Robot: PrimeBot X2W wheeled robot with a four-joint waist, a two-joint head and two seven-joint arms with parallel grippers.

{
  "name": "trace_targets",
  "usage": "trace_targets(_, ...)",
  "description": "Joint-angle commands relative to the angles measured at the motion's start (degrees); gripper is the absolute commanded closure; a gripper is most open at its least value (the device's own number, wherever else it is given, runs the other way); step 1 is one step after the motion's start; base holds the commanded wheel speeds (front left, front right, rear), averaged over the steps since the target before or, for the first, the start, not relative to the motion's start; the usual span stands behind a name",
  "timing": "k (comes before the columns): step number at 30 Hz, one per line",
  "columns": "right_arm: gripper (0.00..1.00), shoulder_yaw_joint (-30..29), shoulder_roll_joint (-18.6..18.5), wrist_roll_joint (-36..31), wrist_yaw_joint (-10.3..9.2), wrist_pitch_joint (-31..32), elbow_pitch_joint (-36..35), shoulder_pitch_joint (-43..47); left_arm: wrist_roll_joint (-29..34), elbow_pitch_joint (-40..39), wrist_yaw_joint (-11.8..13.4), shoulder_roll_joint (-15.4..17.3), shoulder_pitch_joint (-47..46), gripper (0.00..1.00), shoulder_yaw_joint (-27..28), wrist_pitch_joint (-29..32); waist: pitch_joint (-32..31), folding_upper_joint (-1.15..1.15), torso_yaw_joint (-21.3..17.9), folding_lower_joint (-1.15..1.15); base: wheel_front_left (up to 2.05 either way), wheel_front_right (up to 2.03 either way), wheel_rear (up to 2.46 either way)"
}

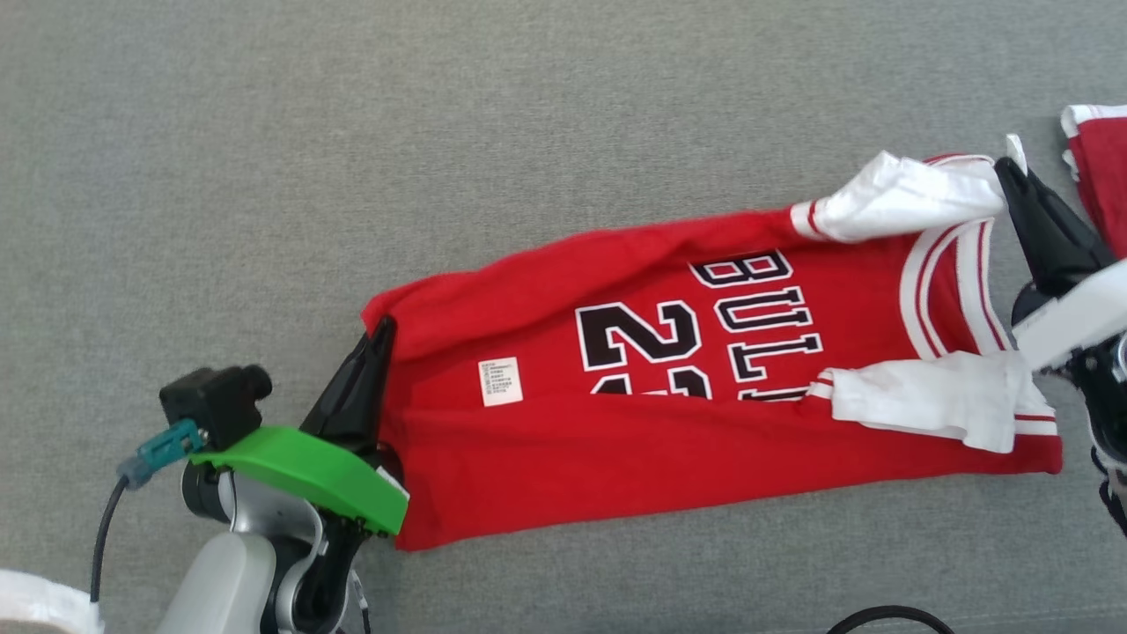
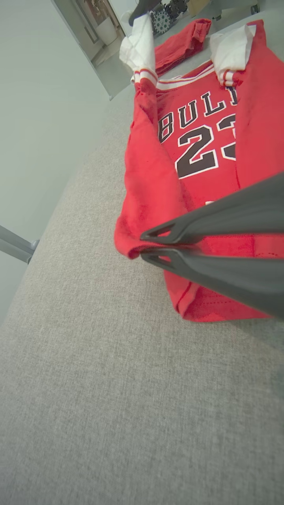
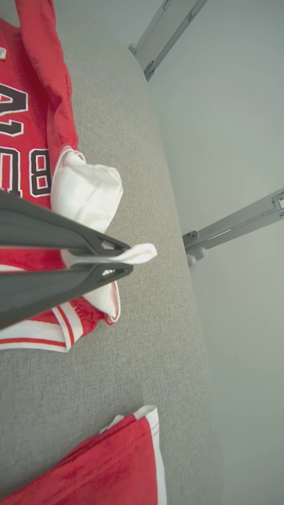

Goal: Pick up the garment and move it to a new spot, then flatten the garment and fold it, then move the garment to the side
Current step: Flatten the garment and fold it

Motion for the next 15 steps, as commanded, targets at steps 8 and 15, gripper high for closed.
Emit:
trace_targets(8,1.0,-5.4,6.6,0.8,-0.01,-0.4,-8.5,15.1,-2.3,-6.2,3.1,-0.3,10.2,1.0,2.5,-2.9,-1.1,0.0,-5.0,0.0,0.0,0.0,0.0)
trace_targets(15,1.0,-5.7,10.2,-0.8,-0.01,-0.8,-6.7,16.5,-2.2,-3.0,1.1,-1.0,12.2,1.0,1.8,-6.0,-1.1,0.0,-5.0,0.0,0.0,0.0,0.0)
